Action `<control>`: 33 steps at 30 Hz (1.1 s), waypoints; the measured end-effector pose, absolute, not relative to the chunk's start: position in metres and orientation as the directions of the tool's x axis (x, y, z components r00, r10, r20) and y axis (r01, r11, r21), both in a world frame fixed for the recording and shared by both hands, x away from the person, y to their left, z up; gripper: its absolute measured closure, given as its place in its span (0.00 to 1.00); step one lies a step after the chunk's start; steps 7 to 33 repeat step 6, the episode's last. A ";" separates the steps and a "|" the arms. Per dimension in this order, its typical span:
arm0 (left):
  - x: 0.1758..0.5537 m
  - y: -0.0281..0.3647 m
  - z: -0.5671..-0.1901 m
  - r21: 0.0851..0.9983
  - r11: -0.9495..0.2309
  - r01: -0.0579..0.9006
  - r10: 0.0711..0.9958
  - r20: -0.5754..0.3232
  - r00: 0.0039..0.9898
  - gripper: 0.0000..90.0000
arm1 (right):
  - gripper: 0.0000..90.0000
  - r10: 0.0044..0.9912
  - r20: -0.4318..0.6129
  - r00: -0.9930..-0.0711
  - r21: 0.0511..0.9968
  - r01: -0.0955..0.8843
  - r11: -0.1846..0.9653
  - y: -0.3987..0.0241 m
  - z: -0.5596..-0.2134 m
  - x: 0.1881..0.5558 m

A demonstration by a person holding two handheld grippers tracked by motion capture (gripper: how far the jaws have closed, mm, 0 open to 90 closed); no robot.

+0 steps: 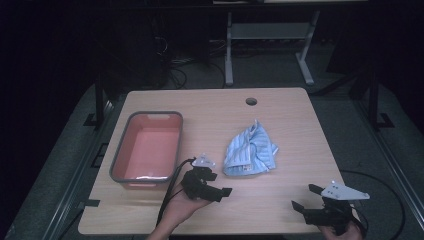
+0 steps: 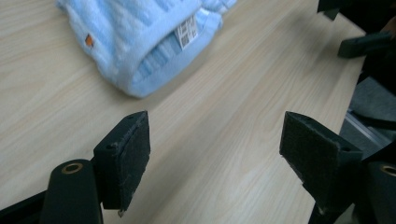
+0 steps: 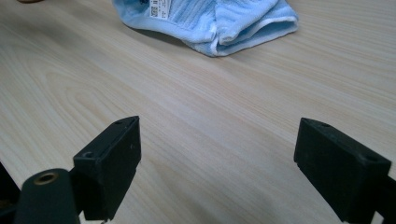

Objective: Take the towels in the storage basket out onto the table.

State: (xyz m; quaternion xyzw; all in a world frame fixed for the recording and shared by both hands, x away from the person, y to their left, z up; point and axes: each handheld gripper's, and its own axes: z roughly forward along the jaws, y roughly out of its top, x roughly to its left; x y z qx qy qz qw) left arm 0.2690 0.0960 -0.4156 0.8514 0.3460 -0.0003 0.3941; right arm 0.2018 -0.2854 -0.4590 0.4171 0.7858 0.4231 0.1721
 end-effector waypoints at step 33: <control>0.250 0.101 -0.430 0.688 -0.444 0.574 0.596 -0.251 0.762 0.26 | 0.16 0.798 0.074 -0.597 0.813 0.500 0.299 -0.284 -0.458 0.200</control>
